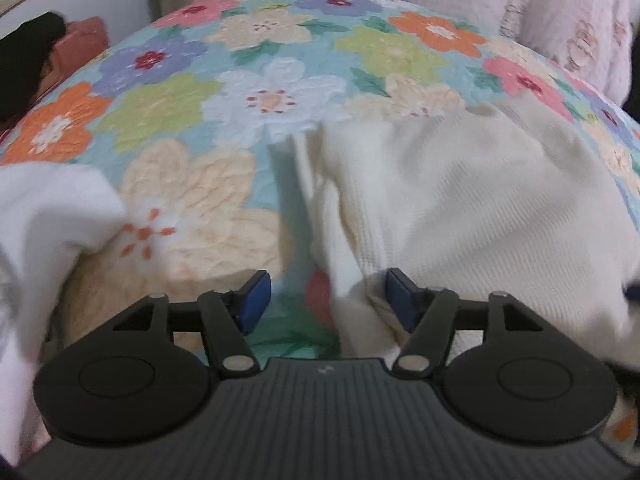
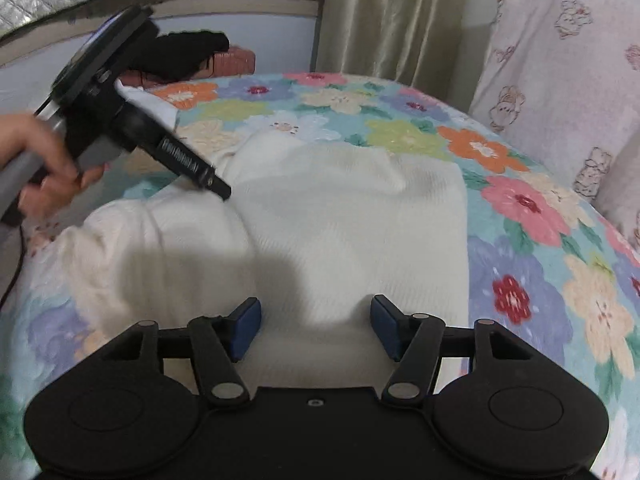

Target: Fold clothes

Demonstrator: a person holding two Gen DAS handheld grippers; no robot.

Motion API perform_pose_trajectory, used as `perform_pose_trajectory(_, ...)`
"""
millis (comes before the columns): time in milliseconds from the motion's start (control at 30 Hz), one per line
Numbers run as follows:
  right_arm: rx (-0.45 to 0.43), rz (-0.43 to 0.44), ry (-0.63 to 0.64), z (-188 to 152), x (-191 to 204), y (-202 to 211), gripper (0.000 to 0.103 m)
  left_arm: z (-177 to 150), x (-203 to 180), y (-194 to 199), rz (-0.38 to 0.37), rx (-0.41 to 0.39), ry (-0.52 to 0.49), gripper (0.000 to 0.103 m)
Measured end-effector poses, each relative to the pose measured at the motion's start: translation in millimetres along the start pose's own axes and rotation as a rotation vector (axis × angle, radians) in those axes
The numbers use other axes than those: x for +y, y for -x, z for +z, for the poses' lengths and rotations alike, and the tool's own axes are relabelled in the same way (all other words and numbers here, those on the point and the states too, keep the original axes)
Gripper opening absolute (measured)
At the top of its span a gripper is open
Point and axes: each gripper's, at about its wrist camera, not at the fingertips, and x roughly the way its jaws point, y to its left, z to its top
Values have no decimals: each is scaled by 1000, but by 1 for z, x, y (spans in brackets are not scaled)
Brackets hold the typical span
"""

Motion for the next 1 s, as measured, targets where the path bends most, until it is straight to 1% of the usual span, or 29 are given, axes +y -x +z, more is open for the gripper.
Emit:
perform_pose_trajectory(33,-3,4,-12,-3,-1,6,66,0,5,8,-3,-7,31,63)
perform_pose_trajectory(100,-4,23,-38,-1,-9,20,66,-2,15,21,-47,-11,66,64)
perform_pose_trajectory(133,-4,33,-51,0,-13,27,67,-5,22,25,-86,3,83,65)
perform_pose_trajectory(200,-24,45,-85,3,-22,41,70,-15,32,26,-193,50,133,66)
perform_pose_trajectory(233,-38,47,-109,4,-29,48,72,-21,37,27,-248,73,159,67)
perform_pose_trajectory(267,-54,55,-152,3,-39,54,73,-24,40,25,-284,91,181,67)
perform_pose_trajectory(300,-60,74,-212,1,-51,56,78,-26,42,21,-304,104,199,67)
perform_pose_trajectory(333,-63,92,-273,-1,-63,57,88,-27,43,17,-325,118,217,68)
perform_pose_trajectory(367,-55,106,-344,-5,-74,52,92,-29,45,14,-345,132,236,70)
perform_pose_trajectory(467,-21,137,-575,-23,-108,31,92,-30,45,1,-393,154,248,81)
perform_pose_trajectory(500,-7,166,-670,-32,-119,22,92,-30,44,-3,-423,161,244,86)
perform_pose_trajectory(533,5,198,-765,-42,-129,13,92,-31,43,-7,-454,167,238,87)
perform_pose_trajectory(567,7,257,-860,-52,-136,3,92,-32,42,-9,-484,170,242,87)
perform_pose_trajectory(600,14,307,-911,-59,-137,-5,92,-34,41,-9,-514,170,253,85)
perform_pose_trajectory(633,20,357,-962,-66,-139,-13,92,-35,39,-10,-544,169,264,63)
perform_pose_trajectory(667,26,406,-1010,-72,-139,-21,93,-36,38,-12,-590,180,279,51)
perform_pose_trajectory(700,26,438,-1027,-75,-136,-29,94,-37,36,-14,-623,187,293,46)
perform_pose_trajectory(733,29,440,-1020,-73,-132,-34,94,-37,32,-14,-616,177,280,36)
perform_pose_trajectory(767,32,445,-1011,-71,-128,-38,94,-37,26,-13,-581,163,244,31)
perform_pose_trajectory(800,35,462,-985,-64,-123,-39,92,-36,22,-12,-551,155,217,28)
perform_pose_trajectory(833,38,473,-956,-58,-118,-40,90,-36,19,-10,-536,146,207,25)
perform_pose_trajectory(867,43,443,-900,-49,-110,-37,85,-36,17,-8,-527,132,200,21)
perform_pose_trajectory(900,46,413,-843,-41,-103,-34,67,-36,15,-4,-519,118,191,20)
perform_pose_trajectory(933,39,384,-785,-35,-99,-28,55,-35,13,0,-512,106,180,19)
perform_pose_trajectory(967,20,370,-760,-30,-96,-20,51,-34,12,5,-509,94,169,19)
perform_pose_trajectory(1000,-1,369,-766,-28,-95,-13,46,-33,10,10,-509,84,159,18)
